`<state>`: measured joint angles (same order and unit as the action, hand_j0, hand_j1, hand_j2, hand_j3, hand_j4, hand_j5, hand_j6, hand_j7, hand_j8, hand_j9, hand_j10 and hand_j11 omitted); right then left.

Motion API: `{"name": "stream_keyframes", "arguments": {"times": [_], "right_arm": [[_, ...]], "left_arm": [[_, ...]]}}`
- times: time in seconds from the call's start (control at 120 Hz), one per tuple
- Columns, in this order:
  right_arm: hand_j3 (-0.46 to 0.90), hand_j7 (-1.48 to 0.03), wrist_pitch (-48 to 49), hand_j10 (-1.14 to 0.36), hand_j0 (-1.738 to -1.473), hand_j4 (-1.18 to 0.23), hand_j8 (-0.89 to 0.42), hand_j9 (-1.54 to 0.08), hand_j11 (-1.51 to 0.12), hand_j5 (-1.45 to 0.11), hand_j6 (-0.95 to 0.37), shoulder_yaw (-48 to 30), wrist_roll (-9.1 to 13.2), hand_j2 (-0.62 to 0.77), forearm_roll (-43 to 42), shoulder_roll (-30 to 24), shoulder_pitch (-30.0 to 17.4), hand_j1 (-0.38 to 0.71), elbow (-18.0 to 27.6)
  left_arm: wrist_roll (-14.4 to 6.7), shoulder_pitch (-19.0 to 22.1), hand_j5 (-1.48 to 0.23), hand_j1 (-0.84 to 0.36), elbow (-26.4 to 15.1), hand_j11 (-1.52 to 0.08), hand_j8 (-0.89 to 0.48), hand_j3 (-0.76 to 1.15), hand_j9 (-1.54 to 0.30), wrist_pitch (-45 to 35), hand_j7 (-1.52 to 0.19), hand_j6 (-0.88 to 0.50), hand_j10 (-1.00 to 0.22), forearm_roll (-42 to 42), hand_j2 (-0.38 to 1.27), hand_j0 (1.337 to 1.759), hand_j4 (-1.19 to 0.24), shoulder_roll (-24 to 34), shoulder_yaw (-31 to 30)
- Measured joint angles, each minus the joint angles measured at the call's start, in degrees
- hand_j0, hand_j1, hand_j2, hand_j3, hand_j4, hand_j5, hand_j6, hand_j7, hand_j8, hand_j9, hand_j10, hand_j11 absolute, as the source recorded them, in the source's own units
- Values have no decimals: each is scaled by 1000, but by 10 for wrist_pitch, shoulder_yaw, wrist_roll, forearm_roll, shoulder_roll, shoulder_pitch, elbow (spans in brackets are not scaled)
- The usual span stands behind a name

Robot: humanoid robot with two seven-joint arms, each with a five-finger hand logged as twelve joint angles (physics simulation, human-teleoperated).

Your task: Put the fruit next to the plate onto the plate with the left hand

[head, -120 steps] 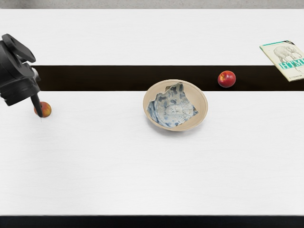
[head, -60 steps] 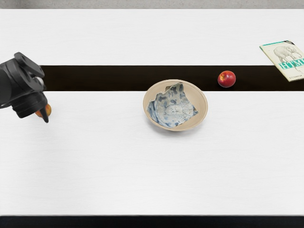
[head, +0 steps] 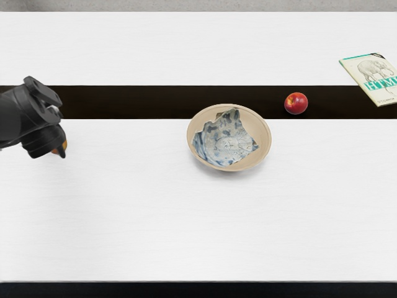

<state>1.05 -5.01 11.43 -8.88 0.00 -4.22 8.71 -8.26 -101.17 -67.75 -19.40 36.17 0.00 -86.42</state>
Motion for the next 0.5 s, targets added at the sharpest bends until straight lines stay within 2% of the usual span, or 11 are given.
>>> {"name": "stream_keyframes", "arguments": {"times": [0.108,0.5], "right_arm": [[0,-29,0,-22,-1658,-22,-23,-29,-29,-29,-23,0,0,-4,0,0,0,-323,0],[0,-29,0,-22,-1658,-22,-23,-29,-29,-29,-23,0,0,-4,0,0,0,-323,0]], "left_arm": [[0,14,-356,21,7,-356,-274,0,-356,0,-356,-275,-274,1,55,1658,-274,0,2],[0,21,-407,-26,17,-407,-314,0,-407,0,-407,-314,-313,1,63,1658,-313,0,13]]}}
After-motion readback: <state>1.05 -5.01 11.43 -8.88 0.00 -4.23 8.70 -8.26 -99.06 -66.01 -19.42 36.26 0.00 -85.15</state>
